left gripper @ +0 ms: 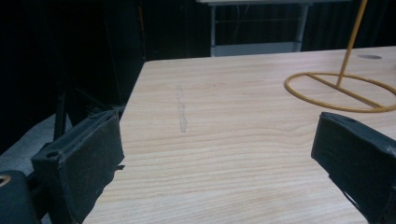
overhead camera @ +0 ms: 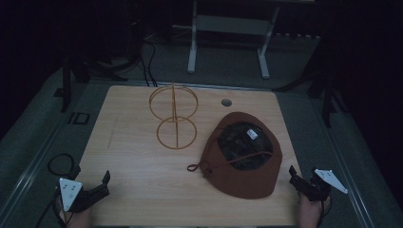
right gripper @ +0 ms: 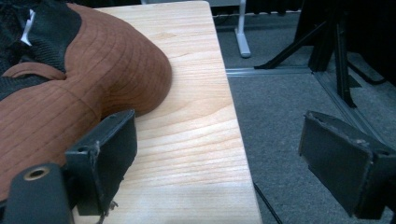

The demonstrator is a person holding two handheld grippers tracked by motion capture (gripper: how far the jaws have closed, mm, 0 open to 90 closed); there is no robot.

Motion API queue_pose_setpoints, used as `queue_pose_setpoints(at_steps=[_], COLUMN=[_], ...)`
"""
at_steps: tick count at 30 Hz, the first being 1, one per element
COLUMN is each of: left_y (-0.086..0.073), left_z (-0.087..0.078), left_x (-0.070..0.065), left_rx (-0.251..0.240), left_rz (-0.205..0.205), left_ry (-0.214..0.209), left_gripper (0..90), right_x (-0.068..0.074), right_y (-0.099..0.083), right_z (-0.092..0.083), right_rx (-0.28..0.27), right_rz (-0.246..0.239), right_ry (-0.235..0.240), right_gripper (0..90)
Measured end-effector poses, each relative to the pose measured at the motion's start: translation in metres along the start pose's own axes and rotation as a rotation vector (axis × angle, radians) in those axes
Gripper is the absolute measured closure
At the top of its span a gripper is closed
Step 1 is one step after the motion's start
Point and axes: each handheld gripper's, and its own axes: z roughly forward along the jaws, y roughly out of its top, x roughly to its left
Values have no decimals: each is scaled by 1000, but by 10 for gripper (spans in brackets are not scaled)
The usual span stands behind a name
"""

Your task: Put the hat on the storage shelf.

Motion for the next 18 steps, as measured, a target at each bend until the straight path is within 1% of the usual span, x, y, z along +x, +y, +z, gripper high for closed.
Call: queue_pose_setpoints(at_steps=[1, 2, 5, 6, 7, 9, 10, 11, 13, 16, 18], left_y=[0, 1, 1, 1, 1, 2, 2, 2, 2, 3, 4], left_z=[0, 0, 0, 0, 0, 1, 1, 1, 2, 3, 4], left_x=[0, -1, -2, -3, -4, -6, -8, -8, -10, -12, -14], left_rx=[2, 3, 4, 2, 2, 0, 5, 6, 15, 36, 50], left_rz=[0, -3, -2, 1, 3, 10, 18, 19, 26, 48, 41], left_ry=[-1, -6, -11, -14, -16, -22, -28, -34, -34, -38, -45], left_gripper=[26, 26, 26, 26, 26, 26, 26, 26, 26, 26, 26], right_x=[0, 1, 1, 1, 1, 1, 2, 5, 9, 17, 23], right_y=[0, 1, 2, 3, 4, 4, 9, 15, 20, 38, 50], right_z=[0, 0, 0, 0, 1, 1, 0, -2, -3, -7, -7], right_rx=[-3, 5, 9, 21, 25, 31, 45, 50, 56, 60, 63], right_rz=[-4, -22, -28, -29, -25, -30, -48, -64, -75, -93, -106], right_ry=[8, 19, 25, 28, 35, 34, 34, 50, 62, 95, 119], right_gripper=[115, 119, 131, 131, 131, 131, 131, 131, 131, 132, 133])
